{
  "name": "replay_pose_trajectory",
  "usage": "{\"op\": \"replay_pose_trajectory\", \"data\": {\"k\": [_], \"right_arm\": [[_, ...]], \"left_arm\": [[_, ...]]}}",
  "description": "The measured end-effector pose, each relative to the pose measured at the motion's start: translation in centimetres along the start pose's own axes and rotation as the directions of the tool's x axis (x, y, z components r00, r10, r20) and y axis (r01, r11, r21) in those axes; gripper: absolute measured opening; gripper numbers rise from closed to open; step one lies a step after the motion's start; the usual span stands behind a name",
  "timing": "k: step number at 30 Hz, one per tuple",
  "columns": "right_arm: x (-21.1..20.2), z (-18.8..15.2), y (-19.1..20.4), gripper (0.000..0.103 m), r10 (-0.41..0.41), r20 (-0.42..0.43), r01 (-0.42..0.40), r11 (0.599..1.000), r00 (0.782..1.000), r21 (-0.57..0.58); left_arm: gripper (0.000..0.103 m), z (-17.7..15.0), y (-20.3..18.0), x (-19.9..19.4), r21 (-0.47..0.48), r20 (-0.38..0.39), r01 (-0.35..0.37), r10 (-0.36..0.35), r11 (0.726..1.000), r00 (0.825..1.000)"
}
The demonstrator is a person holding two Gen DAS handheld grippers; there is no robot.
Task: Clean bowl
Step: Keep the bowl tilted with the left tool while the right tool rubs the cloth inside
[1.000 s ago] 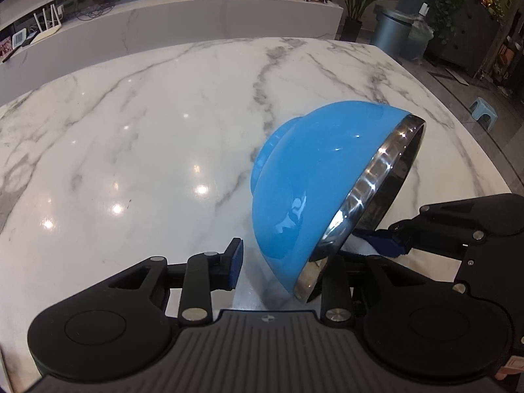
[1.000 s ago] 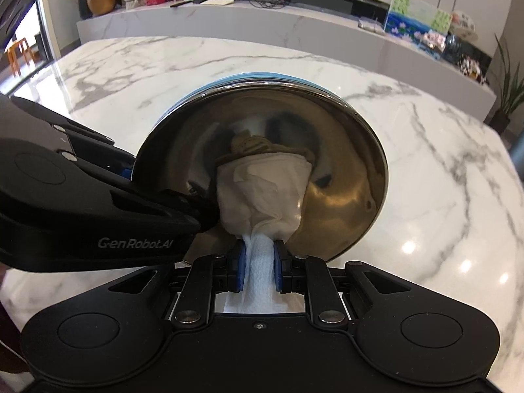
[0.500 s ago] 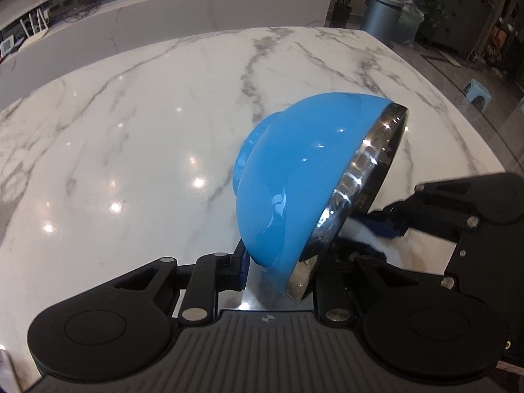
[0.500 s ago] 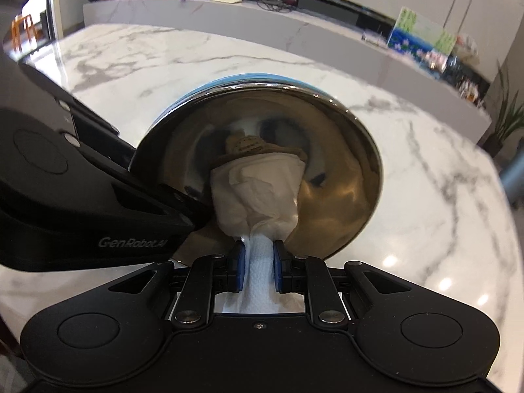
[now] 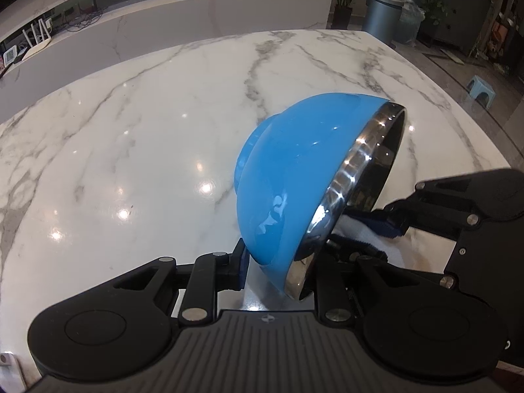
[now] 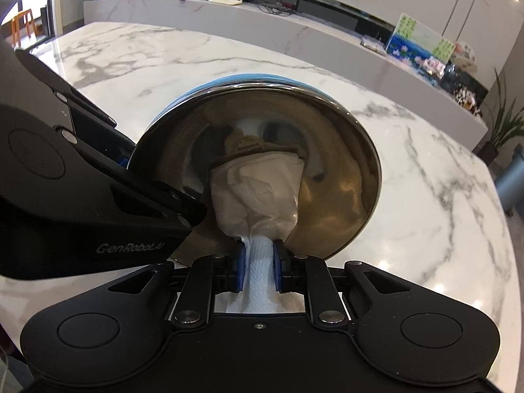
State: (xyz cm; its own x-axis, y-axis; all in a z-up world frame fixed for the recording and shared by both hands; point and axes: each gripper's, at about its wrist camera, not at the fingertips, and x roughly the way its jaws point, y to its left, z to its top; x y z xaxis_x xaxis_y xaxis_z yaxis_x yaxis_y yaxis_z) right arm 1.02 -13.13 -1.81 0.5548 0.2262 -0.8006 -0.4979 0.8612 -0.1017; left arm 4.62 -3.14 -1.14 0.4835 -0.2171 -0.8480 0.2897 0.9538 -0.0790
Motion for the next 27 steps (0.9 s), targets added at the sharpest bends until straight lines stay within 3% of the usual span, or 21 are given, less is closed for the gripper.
{"op": "replay_pose_trajectory", "data": {"k": [8,18,27], "right_arm": [[-0.7,-0.2,-0.9,0.015,0.079,-0.009,-0.078,0.991,0.997,0.110],[0.3,0.2,-2.1,0.015,0.079,-0.010,-0.078,0.991,0.997,0.110],[0.4,0.0,-1.3,0.014,0.018,-0.006,-0.018,0.999,1.000,0.034]], "left_arm": [[0.020,0.0,0.1,0.3,-0.030,0.010,0.008,-0.008,1.000,1.000],[0.020,0.0,0.2,0.4,-0.037,0.004,0.016,-0.015,0.999,1.000],[0.020,0.2,-0.1,0.2,-0.006,-0.013,0.008,-0.008,1.000,1.000]]}}
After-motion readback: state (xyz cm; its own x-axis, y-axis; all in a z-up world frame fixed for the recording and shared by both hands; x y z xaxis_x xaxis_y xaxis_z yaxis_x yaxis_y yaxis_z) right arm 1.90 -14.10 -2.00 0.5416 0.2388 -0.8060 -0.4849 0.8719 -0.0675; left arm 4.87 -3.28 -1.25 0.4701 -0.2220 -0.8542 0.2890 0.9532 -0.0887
